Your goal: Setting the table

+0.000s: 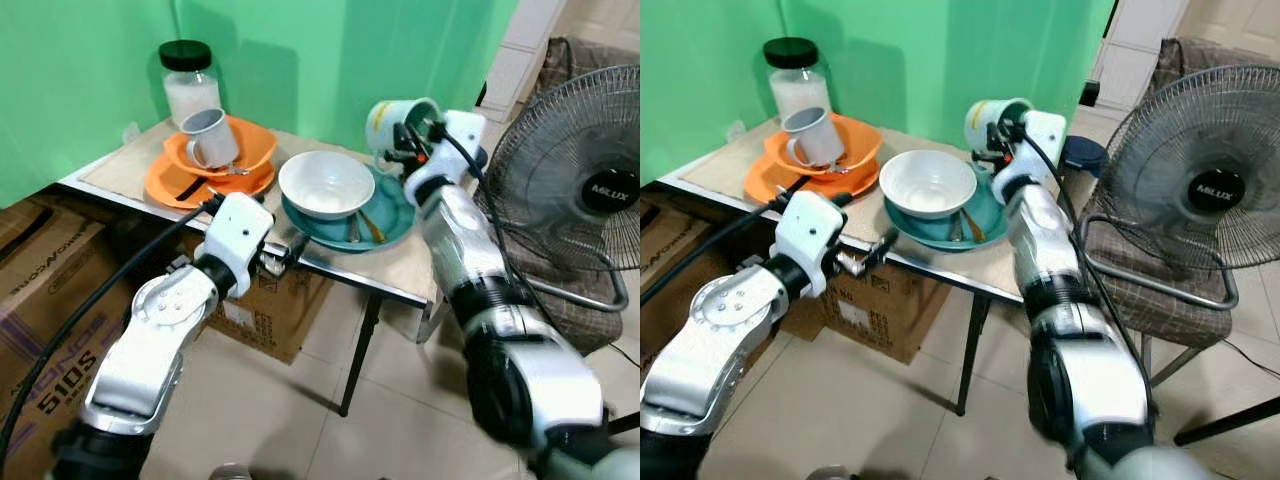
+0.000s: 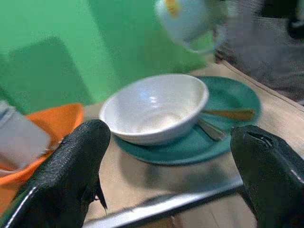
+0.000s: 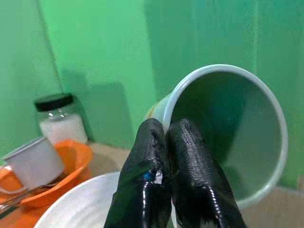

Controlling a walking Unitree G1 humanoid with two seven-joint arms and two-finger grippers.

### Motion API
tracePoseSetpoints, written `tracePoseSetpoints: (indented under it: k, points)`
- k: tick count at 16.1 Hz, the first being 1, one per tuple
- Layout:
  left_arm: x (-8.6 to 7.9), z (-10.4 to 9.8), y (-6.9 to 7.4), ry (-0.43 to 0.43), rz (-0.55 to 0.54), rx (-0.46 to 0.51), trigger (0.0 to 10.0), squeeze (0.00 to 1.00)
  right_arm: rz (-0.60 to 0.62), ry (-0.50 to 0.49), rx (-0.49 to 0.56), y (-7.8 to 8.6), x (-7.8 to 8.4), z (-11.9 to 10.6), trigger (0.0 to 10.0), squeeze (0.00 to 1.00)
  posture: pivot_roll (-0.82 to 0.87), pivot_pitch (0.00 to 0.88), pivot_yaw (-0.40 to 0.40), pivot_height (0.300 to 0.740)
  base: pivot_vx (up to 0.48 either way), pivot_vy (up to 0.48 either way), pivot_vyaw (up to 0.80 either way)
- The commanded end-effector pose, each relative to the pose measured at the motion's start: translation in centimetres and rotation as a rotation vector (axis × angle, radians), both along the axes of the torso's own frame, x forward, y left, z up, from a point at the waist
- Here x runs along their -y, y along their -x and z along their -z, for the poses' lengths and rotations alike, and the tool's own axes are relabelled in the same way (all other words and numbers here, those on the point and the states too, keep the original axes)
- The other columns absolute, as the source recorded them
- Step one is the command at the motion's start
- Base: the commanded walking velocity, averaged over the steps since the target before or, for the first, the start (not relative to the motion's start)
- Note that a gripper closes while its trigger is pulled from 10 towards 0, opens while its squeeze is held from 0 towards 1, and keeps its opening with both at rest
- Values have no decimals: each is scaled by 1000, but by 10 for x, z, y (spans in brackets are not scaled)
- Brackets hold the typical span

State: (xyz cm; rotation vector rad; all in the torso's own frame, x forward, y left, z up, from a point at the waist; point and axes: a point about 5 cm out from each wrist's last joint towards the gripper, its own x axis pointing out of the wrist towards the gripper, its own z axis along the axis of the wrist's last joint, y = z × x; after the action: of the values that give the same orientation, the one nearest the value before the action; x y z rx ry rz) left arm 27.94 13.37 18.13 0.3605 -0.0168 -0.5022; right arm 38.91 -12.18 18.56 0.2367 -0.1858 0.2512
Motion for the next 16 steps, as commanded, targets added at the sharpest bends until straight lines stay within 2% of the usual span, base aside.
tracePoseSetpoints:
  k: [1, 4, 6, 7, 8, 10, 12, 16]
  points:
    - [1, -1, -4, -1, -30, 25, 10000, 0, -35, 22, 63, 11, 2, -4, 0, 0, 138, 0, -70, 740, 0, 0, 0]
    - [2, -1, -5, 0, -34, 31, 10000, 0, -74, 54, 86, 29, 0, 2, 0, 0, 135, 0, -73, 740, 0, 0, 0]
    - [-1, 0, -4, -1, -45, 34, 10000, 0, -85, 53, 97, 44, 4, -1, 0, 0, 134, 0, -76, 740, 0, 0, 0]
    - [-1, 1, -3, -2, -47, 33, 10000, 0, -95, 65, 94, 46, 5, 0, 0, 0, 134, 0, -76, 740, 0, 0, 0]
    - [-2, 3, -2, -9, -46, 29, 10000, 0, -121, 127, 87, 50, 3, 1, 0, 0, 134, 0, -77, 740, 0, 0, 0]
    - [-3, 5, 3, -42, 9, 8, 10000, 0, -186, 270, 87, 46, -7, -1, 0, 0, 134, 0, -77, 740, 0, 0, 0]
    - [-8, 9, 8, -84, 36, -16, 10000, 0, -200, 296, 72, 41, -12, -4, 0, 0, 149, 0, -92, 740, 0, 0, 0]
    - [-19, 15, 14, -128, 23, -50, 10000, 0, -156, 363, 20, 31, -7, 1, 0, 0, 163, 0, -104, 740, 0, 0, 0]
